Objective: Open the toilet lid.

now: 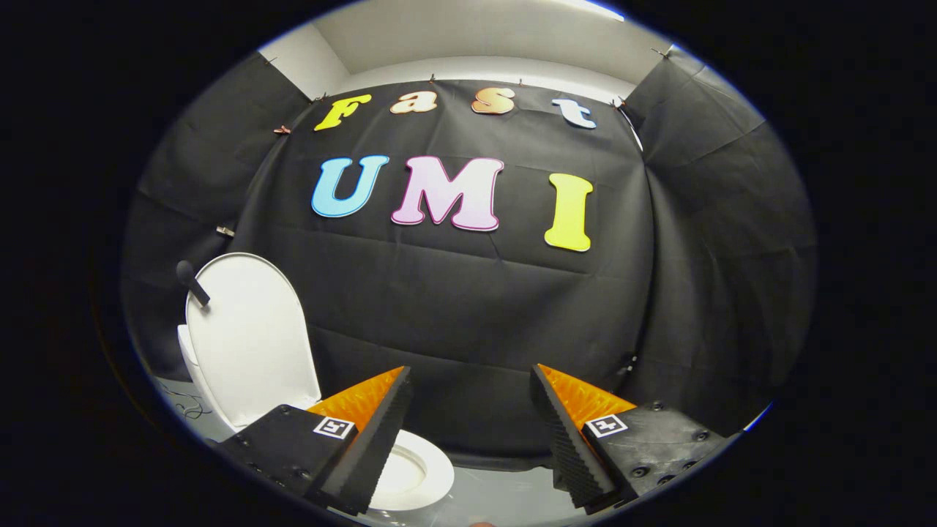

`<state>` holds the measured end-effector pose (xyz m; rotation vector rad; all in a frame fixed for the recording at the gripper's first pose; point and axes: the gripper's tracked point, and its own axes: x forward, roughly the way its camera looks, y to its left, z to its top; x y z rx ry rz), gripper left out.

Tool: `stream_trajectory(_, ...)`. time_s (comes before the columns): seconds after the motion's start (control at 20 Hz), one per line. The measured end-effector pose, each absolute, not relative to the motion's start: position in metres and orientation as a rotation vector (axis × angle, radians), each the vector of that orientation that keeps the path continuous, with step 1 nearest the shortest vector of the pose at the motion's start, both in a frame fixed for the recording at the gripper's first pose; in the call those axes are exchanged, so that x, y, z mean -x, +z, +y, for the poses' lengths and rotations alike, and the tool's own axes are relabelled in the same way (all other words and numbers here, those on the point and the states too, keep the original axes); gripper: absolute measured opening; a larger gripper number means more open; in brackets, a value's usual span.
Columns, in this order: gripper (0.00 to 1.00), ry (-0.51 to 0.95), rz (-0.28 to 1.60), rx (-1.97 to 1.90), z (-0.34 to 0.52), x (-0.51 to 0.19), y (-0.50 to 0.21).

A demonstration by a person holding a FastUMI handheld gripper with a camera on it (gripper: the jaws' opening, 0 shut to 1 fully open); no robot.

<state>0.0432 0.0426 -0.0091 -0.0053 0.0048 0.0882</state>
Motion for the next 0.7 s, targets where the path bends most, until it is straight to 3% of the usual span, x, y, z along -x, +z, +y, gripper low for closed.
stream_trajectory(0.7,0.99,0.121,0.023,0.013,0.0509,-0.0433,-0.0128)
